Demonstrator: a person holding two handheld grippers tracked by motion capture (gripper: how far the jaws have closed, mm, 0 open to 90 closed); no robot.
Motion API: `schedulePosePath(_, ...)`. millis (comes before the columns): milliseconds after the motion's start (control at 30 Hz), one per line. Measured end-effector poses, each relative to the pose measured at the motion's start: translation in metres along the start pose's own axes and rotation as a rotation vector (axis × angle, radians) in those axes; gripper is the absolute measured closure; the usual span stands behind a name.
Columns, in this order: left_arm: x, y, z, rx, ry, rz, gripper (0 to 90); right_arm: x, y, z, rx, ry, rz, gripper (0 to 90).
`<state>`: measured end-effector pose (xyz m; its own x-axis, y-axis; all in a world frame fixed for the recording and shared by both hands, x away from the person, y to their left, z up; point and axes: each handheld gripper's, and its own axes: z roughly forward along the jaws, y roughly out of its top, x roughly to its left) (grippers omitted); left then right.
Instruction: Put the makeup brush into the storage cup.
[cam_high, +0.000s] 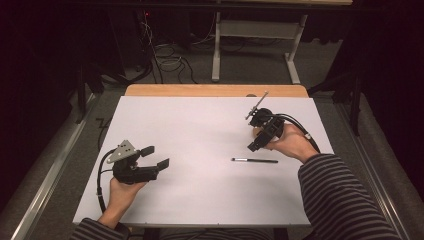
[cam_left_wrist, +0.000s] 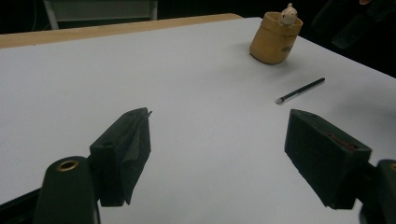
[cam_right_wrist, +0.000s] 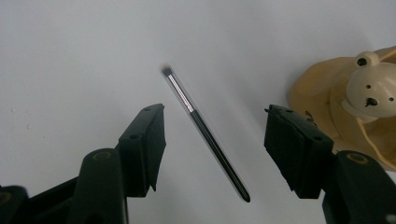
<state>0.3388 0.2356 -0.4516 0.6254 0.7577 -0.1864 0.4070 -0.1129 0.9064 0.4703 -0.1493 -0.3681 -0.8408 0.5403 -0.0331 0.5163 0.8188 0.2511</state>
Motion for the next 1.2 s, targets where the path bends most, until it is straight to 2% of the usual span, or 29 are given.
schedulePosePath(367,0.0,0.0,-0.001,-0.01,0.001,-0.006,23.2,0.004,0.005,0.01,0.045,0.005,-0.018,41.7)
schedulePosePath(567,0.0,0.0,-0.001,-0.007,0.006,-0.007,23.1,0.005,0.002,0.015,0.045,0.017,-0.016,42.1)
schedulePosePath(700,0.0,0.0,0.0,0.0,0.002,-0.006,23.1,0.006,-0.003,0.025,0.072,0.023,-0.009,42.2)
schedulePosePath(833,0.001,0.0,0.0,-0.004,0.002,-0.008,23.2,0.005,-0.002,0.028,0.074,0.029,-0.006,42.2)
schedulePosePath(1200,0.0,0.0,0.0,0.002,0.001,-0.002,23.2,0.004,-0.002,0.04,0.12,0.017,0.006,41.7)
